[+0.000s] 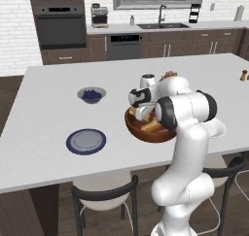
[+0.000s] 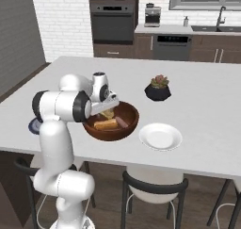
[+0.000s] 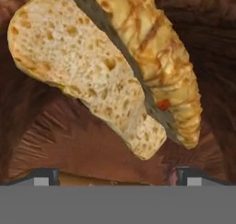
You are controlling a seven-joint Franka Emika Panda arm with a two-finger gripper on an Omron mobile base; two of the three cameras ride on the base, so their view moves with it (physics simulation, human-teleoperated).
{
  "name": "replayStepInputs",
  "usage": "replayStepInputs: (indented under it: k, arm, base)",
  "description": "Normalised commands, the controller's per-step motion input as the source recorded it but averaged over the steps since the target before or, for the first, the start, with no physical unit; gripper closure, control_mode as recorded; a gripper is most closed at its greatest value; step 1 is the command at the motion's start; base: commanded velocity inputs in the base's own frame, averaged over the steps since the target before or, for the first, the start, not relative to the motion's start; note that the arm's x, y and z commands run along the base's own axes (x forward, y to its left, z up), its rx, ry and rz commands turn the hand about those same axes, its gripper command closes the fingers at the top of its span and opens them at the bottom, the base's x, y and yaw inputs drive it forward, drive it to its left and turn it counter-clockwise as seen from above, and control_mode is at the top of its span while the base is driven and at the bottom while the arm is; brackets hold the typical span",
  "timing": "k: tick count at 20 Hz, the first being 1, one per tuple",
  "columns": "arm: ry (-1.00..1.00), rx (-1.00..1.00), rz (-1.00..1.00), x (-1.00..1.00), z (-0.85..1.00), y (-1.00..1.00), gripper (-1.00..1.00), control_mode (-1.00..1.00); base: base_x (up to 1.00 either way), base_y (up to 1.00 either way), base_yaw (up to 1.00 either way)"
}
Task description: Place one bun and one sausage from the bowl on each plate.
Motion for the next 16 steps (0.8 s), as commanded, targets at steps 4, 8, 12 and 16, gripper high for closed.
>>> replayStepInputs:
  k: [4, 8, 12, 16]
  arm:
    - [0.00, 0.00, 0.00, 0.37, -0.07, 0.00, -1.00, -1.00]
    - [0.00, 0.00, 0.00, 0.29, -0.19, 0.00, -1.00, -1.00]
    - [0.00, 0.00, 0.00, 0.22, -0.33, 0.00, -1.00, -1.00]
    - [0.01, -0.02, 0.00, 0.25, -0.34, 0.00, 1.00, -1.00]
  base:
    - [0.00, 0.00, 0.00]
    - [0.00, 0.00, 0.00]
    - [0.00, 0.00, 0.00]
    - [0.00, 0.00, 0.00]
